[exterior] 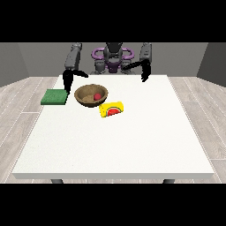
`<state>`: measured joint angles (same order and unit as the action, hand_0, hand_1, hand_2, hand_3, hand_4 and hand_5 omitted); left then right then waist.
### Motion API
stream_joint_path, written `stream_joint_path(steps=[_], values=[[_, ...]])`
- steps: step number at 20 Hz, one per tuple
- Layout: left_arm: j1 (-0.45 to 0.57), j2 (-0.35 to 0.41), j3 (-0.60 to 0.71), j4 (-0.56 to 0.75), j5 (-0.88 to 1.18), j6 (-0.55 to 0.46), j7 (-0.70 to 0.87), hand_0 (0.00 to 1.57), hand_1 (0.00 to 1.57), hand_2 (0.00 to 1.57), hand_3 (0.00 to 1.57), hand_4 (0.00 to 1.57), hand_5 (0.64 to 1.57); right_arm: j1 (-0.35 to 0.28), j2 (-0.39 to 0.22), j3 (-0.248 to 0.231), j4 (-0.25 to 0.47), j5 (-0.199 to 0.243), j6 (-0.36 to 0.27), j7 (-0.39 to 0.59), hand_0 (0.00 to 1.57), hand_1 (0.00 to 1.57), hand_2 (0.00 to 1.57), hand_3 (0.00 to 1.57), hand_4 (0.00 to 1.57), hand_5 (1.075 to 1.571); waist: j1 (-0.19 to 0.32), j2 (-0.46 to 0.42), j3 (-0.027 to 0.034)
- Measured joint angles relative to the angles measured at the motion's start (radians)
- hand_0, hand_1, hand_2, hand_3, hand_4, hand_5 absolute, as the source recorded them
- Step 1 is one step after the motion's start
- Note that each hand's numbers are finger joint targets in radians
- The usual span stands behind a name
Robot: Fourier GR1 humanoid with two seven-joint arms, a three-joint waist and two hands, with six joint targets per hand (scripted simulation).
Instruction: Pick the cup and pour the ball into the bowl, then pick the bowl and place it on the pad
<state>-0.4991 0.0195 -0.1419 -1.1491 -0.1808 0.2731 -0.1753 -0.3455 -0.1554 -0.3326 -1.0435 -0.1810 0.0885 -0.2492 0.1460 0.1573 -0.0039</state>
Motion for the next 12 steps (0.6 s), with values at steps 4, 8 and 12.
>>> stream_joint_path(steps=[4,8,12], values=[[0.018,0.037,0.047,-0.018,0.054,-0.072,-0.058,0.00,0.00,0.00,0.00,0.00,1.565,-0.056,0.007,-0.002,0.077,-0.001,-0.023,-0.039,0.00,0.00,0.00,0.00,0.26,1.567,-0.003,0.026,0.0027],[0.055,0.068,0.071,-0.056,0.082,-0.130,-0.074,0.00,0.00,0.00,0.00,0.00,1.565,-0.098,-0.004,-0.009,0.181,-0.001,-0.036,-0.081,0.00,0.00,0.00,0.00,0.21,1.565,0.007,0.023,0.0036],[0.055,0.086,0.080,-0.111,0.086,-0.158,-0.045,0.00,0.00,0.00,0.00,0.00,1.565,-0.132,-0.009,-0.017,0.288,0.003,-0.042,-0.162,0.00,0.00,0.00,0.00,0.16,1.563,0.018,0.043,0.0044]])
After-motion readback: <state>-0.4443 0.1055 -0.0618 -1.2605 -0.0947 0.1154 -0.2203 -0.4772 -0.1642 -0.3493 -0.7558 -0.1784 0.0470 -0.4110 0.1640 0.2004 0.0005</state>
